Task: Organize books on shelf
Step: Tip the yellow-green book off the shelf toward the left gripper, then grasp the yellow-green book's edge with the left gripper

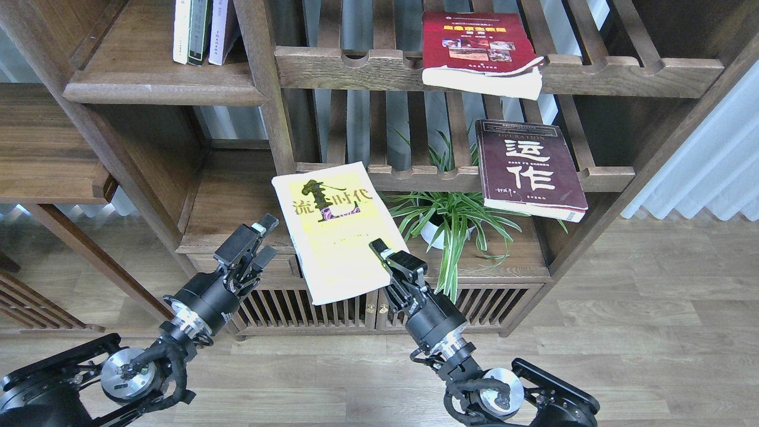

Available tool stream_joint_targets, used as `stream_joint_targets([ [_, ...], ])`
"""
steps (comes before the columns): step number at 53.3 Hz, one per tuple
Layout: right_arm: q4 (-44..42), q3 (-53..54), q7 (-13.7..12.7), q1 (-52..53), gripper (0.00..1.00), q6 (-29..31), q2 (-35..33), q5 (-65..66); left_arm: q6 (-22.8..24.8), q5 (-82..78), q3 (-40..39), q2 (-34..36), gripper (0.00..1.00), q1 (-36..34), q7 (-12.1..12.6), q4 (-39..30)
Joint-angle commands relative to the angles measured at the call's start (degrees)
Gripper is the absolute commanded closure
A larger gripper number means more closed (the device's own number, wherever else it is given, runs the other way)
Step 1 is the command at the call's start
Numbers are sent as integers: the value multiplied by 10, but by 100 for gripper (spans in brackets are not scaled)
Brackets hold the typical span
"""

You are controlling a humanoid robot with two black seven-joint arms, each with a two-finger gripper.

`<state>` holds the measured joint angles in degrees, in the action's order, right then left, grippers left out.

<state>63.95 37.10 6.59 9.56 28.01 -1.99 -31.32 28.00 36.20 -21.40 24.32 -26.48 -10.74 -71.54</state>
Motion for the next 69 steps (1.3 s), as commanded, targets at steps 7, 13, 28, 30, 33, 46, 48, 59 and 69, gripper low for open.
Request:
stream_joint_targets([
  [7,-1,-19,0,-2,92,0,-1,13,0,0,1,-11,2,-1,1,0],
  [13,-1,-20,0,-2,92,0,0,13,0,0,1,-10,4,-1,1,0],
  [28,-1,-26,0,-2,91,0,3,21,0,-1,2,-10,11,0,1,1],
  [30,-1,-26,0,-3,91,0,5,21,0,-1,2,-10,11,0,1,0],
  [33,-1,-26,0,-3,91,0,5,22,0,-1,2,-10,11,0,1,1],
  [46,-1,-49,0,-2,90,0,6,26,0,-3,2,-11,12,-1,6,0],
  [48,-2,-50,0,-2,90,0,6,27,0,-3,2,-11,12,-1,9,0],
  [59,-3,-49,0,-2,90,0,6,28,0,-3,3,-11,14,5,31,0],
  [69,-3,-49,0,-2,90,0,6,28,0,-3,12,-14,32,5,33,-3],
])
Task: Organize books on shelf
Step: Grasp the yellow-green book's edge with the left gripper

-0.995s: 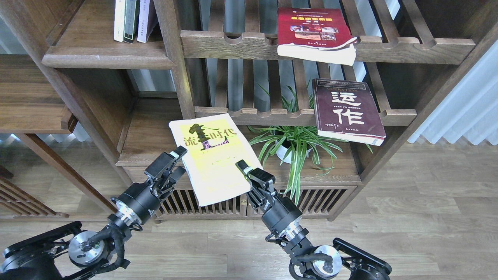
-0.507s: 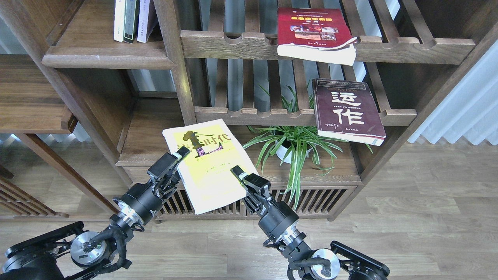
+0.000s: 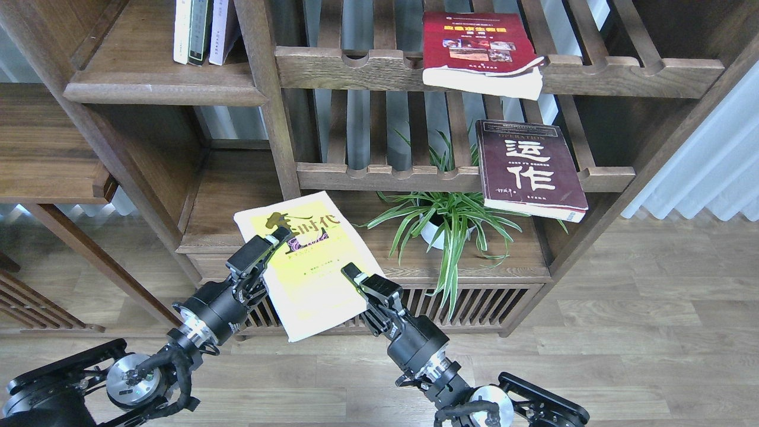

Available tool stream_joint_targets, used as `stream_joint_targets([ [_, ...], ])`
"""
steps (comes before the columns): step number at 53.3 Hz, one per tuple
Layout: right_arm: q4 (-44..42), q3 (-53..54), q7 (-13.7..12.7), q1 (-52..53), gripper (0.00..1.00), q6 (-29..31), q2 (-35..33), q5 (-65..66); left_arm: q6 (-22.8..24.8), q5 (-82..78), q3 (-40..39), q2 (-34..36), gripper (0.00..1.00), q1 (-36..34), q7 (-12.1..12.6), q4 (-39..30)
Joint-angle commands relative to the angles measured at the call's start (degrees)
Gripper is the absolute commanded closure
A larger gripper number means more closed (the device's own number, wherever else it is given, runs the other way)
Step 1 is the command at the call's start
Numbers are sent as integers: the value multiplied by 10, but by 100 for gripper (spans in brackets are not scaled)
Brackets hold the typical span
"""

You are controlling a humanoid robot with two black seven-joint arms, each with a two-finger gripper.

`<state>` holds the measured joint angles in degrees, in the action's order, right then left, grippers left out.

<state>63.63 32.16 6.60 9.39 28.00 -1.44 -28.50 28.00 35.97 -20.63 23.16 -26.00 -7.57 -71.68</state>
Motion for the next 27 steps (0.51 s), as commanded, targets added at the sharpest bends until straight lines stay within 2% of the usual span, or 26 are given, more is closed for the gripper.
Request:
stream_joint_targets([
  [1,0,0,0,0,90,0,0,0,0,0,4,-2,33,0,1,-1],
  [8,0,0,0,0,90,0,0,0,0,0,4,-2,38,-2,0,-1],
  [16,-1,1,0,0,90,0,0,0,0,1,4,-2,54,-1,-2,-1],
  [27,-3,2,0,1,90,0,0,0,0,0,4,-2,68,0,-6,0],
])
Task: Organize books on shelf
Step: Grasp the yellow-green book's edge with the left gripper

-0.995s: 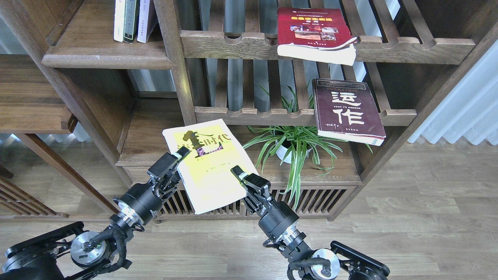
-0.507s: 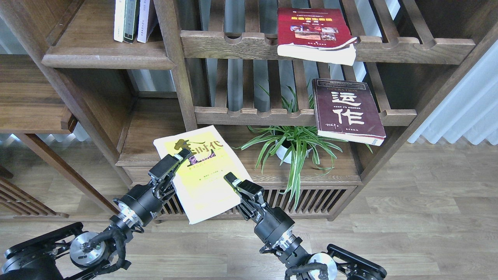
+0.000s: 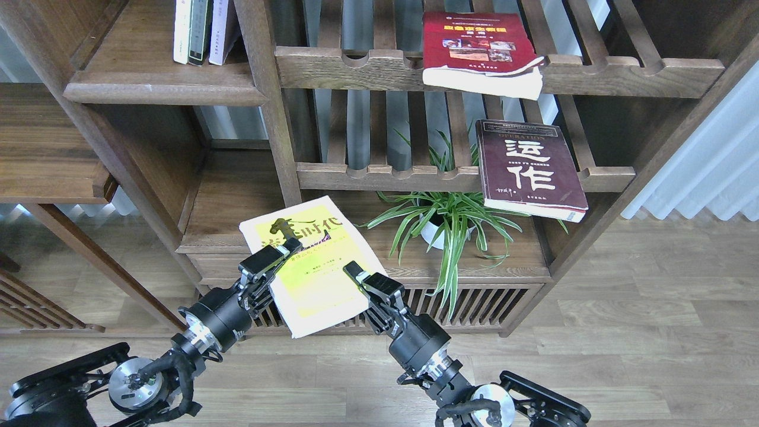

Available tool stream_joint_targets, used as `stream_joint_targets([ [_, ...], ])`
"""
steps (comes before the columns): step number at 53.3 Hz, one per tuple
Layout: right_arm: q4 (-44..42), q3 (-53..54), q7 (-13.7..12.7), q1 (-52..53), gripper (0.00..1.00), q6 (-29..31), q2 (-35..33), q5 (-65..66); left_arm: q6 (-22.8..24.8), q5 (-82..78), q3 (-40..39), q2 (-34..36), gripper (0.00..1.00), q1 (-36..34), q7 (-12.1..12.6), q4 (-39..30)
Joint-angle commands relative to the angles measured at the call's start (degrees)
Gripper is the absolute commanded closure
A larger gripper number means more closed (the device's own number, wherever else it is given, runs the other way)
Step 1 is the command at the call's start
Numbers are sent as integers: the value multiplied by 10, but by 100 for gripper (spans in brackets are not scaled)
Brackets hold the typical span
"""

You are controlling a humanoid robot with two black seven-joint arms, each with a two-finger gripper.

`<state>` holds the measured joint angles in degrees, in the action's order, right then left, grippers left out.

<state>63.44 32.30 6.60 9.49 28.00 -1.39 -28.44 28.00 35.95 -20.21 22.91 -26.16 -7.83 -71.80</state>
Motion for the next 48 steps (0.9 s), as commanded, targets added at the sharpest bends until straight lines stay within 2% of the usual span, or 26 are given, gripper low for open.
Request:
stream_joint_targets([
  [1,-1,0,0,0,90,0,0,0,0,0,0,0,70,1,-3,1],
  [12,-4,0,0,-1,89,0,1,0,0,0,0,0,87,1,-5,1],
  [21,-4,1,0,1,89,0,1,0,0,0,1,0,92,1,-5,0],
  [32,-5,3,1,0,80,0,3,0,0,-2,4,1,94,-3,-5,1],
  [35,-5,3,2,0,75,0,3,0,0,-2,4,1,94,-2,-5,2],
  [38,-4,2,2,0,66,0,3,0,0,-3,4,1,94,-1,-5,2],
  [40,-4,0,3,-1,53,0,3,0,0,-3,4,2,94,-1,-5,3],
  [42,-4,0,3,0,48,0,3,0,0,-3,4,2,94,-1,-5,3],
  [48,-4,0,6,-3,38,0,3,0,0,-4,5,3,94,0,-5,3],
])
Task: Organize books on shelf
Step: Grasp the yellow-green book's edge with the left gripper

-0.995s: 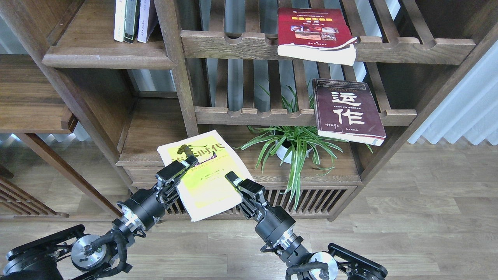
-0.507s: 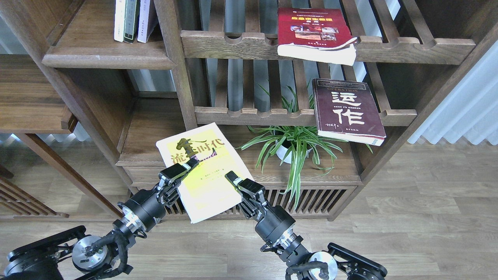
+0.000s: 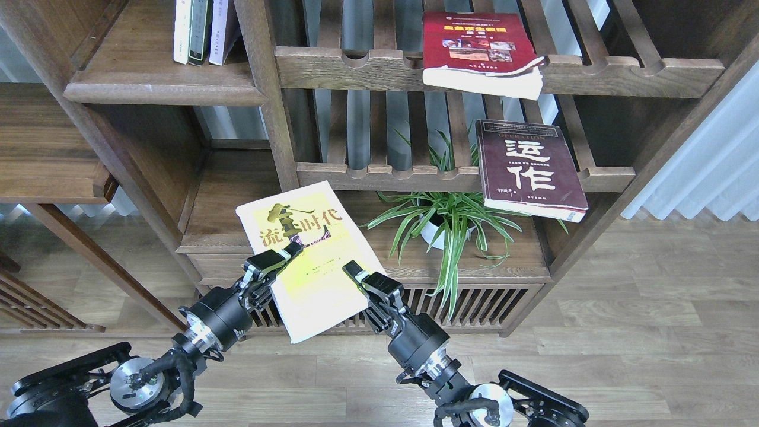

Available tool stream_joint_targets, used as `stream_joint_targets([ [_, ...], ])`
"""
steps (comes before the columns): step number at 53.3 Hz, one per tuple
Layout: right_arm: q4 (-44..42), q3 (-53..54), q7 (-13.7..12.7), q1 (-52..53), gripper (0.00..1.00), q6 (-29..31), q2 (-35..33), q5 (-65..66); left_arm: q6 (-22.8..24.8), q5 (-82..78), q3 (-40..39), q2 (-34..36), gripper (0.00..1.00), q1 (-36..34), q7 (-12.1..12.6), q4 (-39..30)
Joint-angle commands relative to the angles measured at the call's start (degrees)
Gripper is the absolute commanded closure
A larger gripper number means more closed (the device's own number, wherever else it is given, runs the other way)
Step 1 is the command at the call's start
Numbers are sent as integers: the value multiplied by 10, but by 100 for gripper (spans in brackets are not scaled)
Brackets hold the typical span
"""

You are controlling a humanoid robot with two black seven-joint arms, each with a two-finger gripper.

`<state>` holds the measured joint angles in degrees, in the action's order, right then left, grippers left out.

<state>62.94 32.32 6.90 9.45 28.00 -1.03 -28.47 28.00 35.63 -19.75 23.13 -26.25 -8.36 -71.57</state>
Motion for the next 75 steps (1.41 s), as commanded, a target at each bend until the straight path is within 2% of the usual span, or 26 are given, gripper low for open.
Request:
stream_joint_targets([
  [1,1,0,4,-2,36,0,0,0,0,-2,1,1,94,1,0,1],
  [4,1,2,5,-1,32,0,0,0,0,-2,1,2,94,1,0,1],
  [8,1,4,6,-2,31,0,0,0,0,-2,1,2,95,2,1,1],
  [15,1,3,6,-3,38,0,-1,0,0,-2,1,1,95,1,0,2],
  [19,2,3,6,-7,48,0,-1,0,0,-2,1,1,95,1,1,2],
  [21,2,3,6,-8,58,0,-1,0,0,-2,1,0,95,1,1,3],
  [26,2,7,7,-13,75,0,1,1,0,-2,1,0,95,2,1,4],
  [27,2,8,7,-14,86,0,5,2,0,-2,1,0,95,2,1,4],
  [29,2,9,7,-14,95,0,9,1,0,-2,1,0,95,2,1,4],
  [36,1,10,7,-15,96,0,10,1,0,-3,1,0,95,1,1,4],
  [41,1,10,7,-15,94,0,10,1,0,-4,2,-1,95,2,1,4],
  [48,0,10,7,-13,77,0,10,3,0,-7,2,-1,95,1,1,5],
  [54,0,9,7,-14,71,0,10,2,0,-7,2,-1,95,1,1,5],
  [58,0,7,7,-11,57,0,10,3,0,-8,2,-1,95,1,1,5],
  [63,0,10,7,-8,47,0,10,3,0,-13,2,-1,95,2,2,5],
  [65,0,11,7,-7,39,0,10,3,0,-18,2,-1,95,2,1,5],
  [71,-5,27,7,-5,23,0,10,3,0,-22,2,0,95,1,1,2],
  [75,-7,41,7,-6,21,0,10,3,0,-23,2,2,95,0,1,1],
])
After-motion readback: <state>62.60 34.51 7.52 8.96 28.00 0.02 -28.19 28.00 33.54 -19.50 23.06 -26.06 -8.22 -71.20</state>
